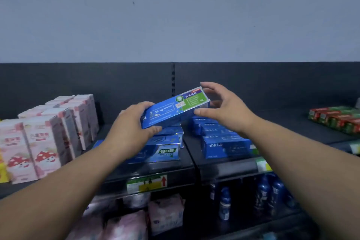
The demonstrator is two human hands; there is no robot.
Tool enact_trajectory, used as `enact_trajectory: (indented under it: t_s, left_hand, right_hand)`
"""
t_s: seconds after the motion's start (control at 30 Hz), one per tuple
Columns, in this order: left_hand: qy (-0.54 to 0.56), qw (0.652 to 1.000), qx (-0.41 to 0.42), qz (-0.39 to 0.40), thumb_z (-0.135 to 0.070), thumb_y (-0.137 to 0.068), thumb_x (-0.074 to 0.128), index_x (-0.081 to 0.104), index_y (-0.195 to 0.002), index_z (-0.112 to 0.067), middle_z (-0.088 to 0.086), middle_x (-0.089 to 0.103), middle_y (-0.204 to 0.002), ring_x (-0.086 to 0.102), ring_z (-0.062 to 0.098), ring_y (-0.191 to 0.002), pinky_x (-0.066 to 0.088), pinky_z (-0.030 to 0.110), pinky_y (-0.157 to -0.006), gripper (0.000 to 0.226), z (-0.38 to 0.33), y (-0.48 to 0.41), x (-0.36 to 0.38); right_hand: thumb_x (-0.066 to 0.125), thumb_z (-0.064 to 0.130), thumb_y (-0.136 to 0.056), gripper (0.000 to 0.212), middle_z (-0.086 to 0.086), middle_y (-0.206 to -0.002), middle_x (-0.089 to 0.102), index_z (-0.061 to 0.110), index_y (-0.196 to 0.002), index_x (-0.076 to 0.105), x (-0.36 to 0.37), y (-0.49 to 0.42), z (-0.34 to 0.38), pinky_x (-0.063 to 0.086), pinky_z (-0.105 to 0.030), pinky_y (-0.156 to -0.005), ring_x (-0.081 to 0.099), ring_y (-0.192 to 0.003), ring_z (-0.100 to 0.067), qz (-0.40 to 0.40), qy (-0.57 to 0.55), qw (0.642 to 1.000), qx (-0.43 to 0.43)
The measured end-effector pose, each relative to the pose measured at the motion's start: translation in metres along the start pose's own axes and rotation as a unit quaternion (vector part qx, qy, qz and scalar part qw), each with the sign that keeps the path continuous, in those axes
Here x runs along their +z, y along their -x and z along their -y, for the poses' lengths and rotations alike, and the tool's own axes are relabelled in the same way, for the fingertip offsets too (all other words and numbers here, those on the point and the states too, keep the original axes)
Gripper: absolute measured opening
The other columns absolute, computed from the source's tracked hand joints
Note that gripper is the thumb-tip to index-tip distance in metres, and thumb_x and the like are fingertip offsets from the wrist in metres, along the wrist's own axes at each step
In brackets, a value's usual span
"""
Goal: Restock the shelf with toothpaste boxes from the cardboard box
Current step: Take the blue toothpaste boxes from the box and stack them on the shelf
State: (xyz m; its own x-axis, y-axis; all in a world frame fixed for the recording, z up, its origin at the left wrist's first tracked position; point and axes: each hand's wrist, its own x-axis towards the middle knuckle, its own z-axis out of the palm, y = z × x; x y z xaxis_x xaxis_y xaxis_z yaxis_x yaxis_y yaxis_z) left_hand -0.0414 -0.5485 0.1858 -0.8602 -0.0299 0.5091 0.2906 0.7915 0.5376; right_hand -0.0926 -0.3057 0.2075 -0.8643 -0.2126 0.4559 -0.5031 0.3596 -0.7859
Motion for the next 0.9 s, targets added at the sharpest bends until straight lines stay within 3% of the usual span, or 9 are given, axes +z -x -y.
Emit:
enact_trajectory:
  t_s: [0.07, 0.17, 0.27, 0.33, 0.4, 0.47, 0.57, 0.77, 0.9]
  left_hand:
    - [0.041, 0.998, 0.002, 0.043, -0.030, -0.077, 0.078, 0.056, -0.120, -0.036, -0.012, 0.064, -0.105, 0.059, 0.011, -0.096, 0.046, 0.025, -0.083, 0.048, -0.011, -0.007, 0.011]
    - [0.077, 0.993, 0.016, 0.083, -0.033, -0.078, 0.077, 0.058, -0.123, -0.034, -0.022, 0.062, -0.098, 0.056, -0.008, -0.084, 0.036, 0.003, -0.067, 0.050, -0.030, -0.015, 0.027]
    - [0.095, 0.989, 0.027, 0.110, -0.038, -0.078, 0.076, 0.058, -0.128, -0.029, -0.015, 0.062, -0.107, 0.054, -0.011, -0.084, 0.037, -0.002, -0.061, 0.054, -0.049, -0.021, 0.045]
    - [0.100, 0.988, 0.031, 0.117, -0.037, -0.076, 0.078, 0.059, -0.128, -0.029, -0.013, 0.063, -0.111, 0.058, -0.005, -0.088, 0.038, -0.001, -0.065, 0.056, -0.063, -0.024, 0.055]
    - [0.076, 0.991, 0.045, 0.106, -0.036, -0.073, 0.080, 0.057, -0.129, -0.030, -0.011, 0.060, -0.118, 0.056, 0.003, -0.098, 0.039, 0.010, -0.079, 0.061, -0.074, -0.027, 0.066]
    - [0.039, 0.993, 0.078, 0.083, -0.036, -0.074, 0.079, 0.054, -0.131, -0.030, -0.011, 0.054, -0.124, 0.048, 0.002, -0.104, 0.034, 0.017, -0.088, 0.063, -0.086, -0.028, 0.078]
    - [0.026, 0.991, 0.116, 0.056, -0.032, -0.076, 0.078, 0.053, -0.133, -0.028, -0.013, 0.051, -0.121, 0.046, 0.005, -0.108, 0.033, 0.018, -0.092, 0.062, -0.104, -0.028, 0.094]
    - [-0.016, 0.985, 0.169, 0.014, -0.031, -0.074, 0.080, 0.053, -0.132, -0.029, -0.016, 0.044, -0.123, 0.044, 0.007, -0.118, 0.030, 0.018, -0.097, 0.064, -0.132, -0.031, 0.118]
    - [0.011, 0.991, 0.130, 0.024, -0.039, -0.068, 0.082, 0.048, -0.134, -0.031, -0.017, 0.038, -0.128, 0.037, -0.003, -0.113, 0.027, 0.015, -0.098, 0.075, -0.142, -0.028, 0.129]
  right_hand:
    - [0.081, 0.022, -0.077, 0.058, 0.013, -0.124, 0.063, 0.040, -0.126, 0.055, -0.018, 0.004, -0.003, 0.053, -0.032, -0.092, 0.065, -0.106, -0.013, 0.012, -0.028, 0.999, 0.017]
    - [0.075, 0.019, -0.084, 0.044, 0.003, -0.119, 0.066, 0.032, -0.123, 0.059, -0.045, 0.014, -0.013, 0.054, -0.030, -0.085, 0.067, -0.097, -0.012, 0.006, -0.089, 0.994, 0.070]
    - [0.071, 0.016, -0.086, 0.043, -0.012, -0.118, 0.064, 0.020, -0.127, 0.057, -0.071, 0.024, -0.028, 0.053, -0.030, -0.084, 0.066, -0.093, -0.012, -0.015, -0.165, 0.979, 0.123]
    - [0.068, 0.010, -0.087, 0.042, -0.013, -0.117, 0.063, 0.017, -0.127, 0.057, -0.089, 0.032, -0.035, 0.055, -0.028, -0.080, 0.067, -0.091, -0.013, -0.023, -0.202, 0.968, 0.144]
    - [0.063, 0.000, -0.089, 0.041, -0.011, -0.110, 0.064, 0.016, -0.126, 0.056, -0.106, 0.040, -0.041, 0.058, -0.025, -0.076, 0.067, -0.085, -0.013, -0.017, -0.231, 0.960, 0.156]
    - [0.060, -0.007, -0.088, 0.043, -0.008, -0.106, 0.067, 0.016, -0.125, 0.056, -0.121, 0.048, -0.047, 0.059, -0.027, -0.081, 0.068, -0.087, -0.016, -0.011, -0.247, 0.956, 0.159]
    - [0.060, -0.007, -0.087, 0.043, -0.007, -0.103, 0.071, 0.018, -0.122, 0.058, -0.143, 0.054, -0.057, 0.056, -0.032, -0.088, 0.069, -0.091, -0.020, -0.012, -0.264, 0.950, 0.165]
    - [0.059, -0.003, -0.090, 0.037, -0.005, -0.086, 0.071, 0.017, -0.121, 0.058, -0.179, 0.060, -0.075, 0.057, -0.034, -0.088, 0.067, -0.070, -0.011, -0.005, -0.273, 0.947, 0.172]
    - [0.058, -0.003, -0.091, 0.029, -0.006, -0.088, 0.073, 0.019, -0.110, 0.059, -0.195, 0.065, -0.088, 0.058, -0.035, -0.086, 0.069, -0.073, -0.014, 0.010, -0.286, 0.943, 0.171]
